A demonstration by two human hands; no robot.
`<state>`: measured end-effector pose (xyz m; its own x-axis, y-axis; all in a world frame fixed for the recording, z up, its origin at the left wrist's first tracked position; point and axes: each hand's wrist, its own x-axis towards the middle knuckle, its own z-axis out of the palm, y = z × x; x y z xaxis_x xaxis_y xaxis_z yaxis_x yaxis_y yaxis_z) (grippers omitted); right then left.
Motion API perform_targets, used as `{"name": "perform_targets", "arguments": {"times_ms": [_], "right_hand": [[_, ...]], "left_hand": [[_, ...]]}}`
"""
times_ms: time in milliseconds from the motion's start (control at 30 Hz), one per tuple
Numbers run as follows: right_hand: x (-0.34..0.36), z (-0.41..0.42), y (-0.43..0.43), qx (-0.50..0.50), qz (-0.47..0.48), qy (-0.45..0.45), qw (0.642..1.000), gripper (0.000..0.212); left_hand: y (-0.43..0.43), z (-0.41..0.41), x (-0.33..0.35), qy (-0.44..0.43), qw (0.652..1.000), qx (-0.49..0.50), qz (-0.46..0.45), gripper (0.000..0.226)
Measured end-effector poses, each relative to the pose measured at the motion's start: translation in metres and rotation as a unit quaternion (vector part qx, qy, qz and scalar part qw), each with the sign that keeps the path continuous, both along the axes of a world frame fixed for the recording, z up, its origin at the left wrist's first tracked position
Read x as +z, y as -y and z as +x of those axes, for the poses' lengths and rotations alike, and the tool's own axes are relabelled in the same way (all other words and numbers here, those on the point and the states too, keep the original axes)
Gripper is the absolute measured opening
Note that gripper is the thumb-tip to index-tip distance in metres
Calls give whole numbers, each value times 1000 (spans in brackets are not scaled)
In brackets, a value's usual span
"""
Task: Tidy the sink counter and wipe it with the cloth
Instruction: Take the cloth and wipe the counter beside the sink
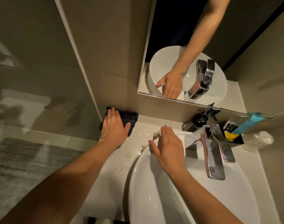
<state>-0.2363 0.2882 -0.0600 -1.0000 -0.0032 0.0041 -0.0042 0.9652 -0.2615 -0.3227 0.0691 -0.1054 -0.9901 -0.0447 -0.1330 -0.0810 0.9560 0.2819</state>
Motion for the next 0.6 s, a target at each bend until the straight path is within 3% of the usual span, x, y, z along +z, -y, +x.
{"name": "perform_targets", "arguments": {"times_ms": [200, 600], "right_hand": [[-16, 18, -15, -64, 44, 45, 996, 96], [-27, 29, 6, -142, 71, 55, 986, 90]], "left_hand": [[-10, -2, -15, 4, 999, 30, -26, 91], [-9, -1, -37, -28, 998, 13, -60, 91]]}}
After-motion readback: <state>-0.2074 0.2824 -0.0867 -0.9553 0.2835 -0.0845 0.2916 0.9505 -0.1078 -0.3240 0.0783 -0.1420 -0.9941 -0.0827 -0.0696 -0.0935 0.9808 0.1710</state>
